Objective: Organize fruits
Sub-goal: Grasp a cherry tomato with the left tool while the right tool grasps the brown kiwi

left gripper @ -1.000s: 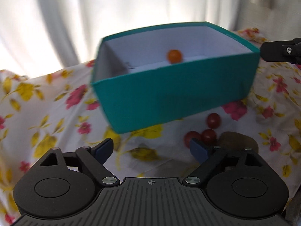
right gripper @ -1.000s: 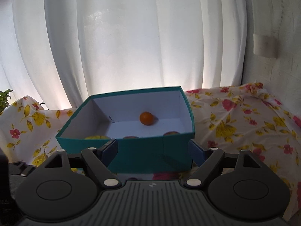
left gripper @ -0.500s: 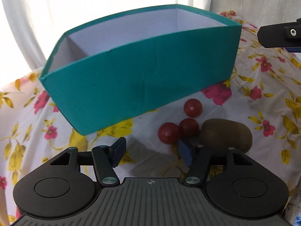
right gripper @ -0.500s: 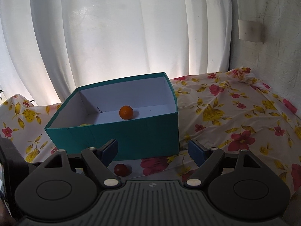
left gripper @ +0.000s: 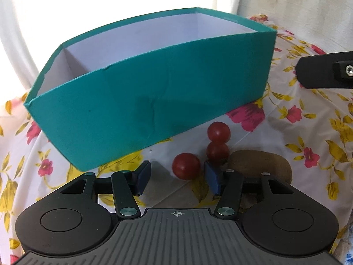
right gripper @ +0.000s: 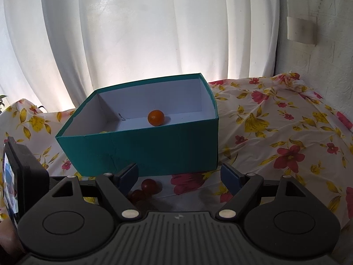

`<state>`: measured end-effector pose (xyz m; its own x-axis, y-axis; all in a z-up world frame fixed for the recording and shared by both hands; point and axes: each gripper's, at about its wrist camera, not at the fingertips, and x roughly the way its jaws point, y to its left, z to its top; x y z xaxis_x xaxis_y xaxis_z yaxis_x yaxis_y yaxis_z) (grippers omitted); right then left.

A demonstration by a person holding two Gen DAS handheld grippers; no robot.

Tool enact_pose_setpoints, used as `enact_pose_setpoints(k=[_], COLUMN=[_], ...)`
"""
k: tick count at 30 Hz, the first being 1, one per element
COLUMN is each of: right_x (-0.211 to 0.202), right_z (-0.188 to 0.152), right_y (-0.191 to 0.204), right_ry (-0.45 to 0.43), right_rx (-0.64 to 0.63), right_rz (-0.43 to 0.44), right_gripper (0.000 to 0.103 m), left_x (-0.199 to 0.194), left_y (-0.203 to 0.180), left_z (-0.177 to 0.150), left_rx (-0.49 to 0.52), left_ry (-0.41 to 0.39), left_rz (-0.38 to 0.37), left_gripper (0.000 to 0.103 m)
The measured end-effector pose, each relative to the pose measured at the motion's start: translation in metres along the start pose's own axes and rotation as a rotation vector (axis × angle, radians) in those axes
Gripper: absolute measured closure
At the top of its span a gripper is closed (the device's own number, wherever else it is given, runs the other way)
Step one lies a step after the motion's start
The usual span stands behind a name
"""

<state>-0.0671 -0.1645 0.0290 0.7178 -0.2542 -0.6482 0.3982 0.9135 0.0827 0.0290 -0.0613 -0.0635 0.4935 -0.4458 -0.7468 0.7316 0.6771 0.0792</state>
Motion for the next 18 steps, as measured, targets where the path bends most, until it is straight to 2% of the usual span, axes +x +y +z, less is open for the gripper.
enact_pose_setpoints(k=[4, 8, 10, 13, 18], right_x=[0.000, 0.000, -0.001, -0.001, 0.003], right_z=[-0.002, -0.002, -0.002, -0.003, -0.011], right_y=[0.002, 0.001, 0.001, 0.002, 0.006], right_ry=[0.010, 0.013, 0.014, 0.018, 0.042], right_rx=[-0.015, -0.009, -0.010, -0.011, -0.044], right_rz=[0.000, -0.005, -0.008, -0.007, 0.002], right_gripper=[0.021, 0.021, 0.021, 0.021, 0.021], left_x=[0.001, 0.001, 0.000, -0.002, -0.030], left_y=[-0.001, 0.001, 0.000, 0.000, 0.019], left_z=[0.000, 0.001, 0.002, 0.005, 0.010], left_rx=[-0.008, -0.029, -0.026, -0.040, -0.128], left_ry=[-0.004, 0.005, 0.006, 0.017, -0.010], left_rz=[-0.022, -0.056, -0.062, -0.056, -0.045], left_gripper=[0.051, 0.063, 0.072, 0.073, 0.073])
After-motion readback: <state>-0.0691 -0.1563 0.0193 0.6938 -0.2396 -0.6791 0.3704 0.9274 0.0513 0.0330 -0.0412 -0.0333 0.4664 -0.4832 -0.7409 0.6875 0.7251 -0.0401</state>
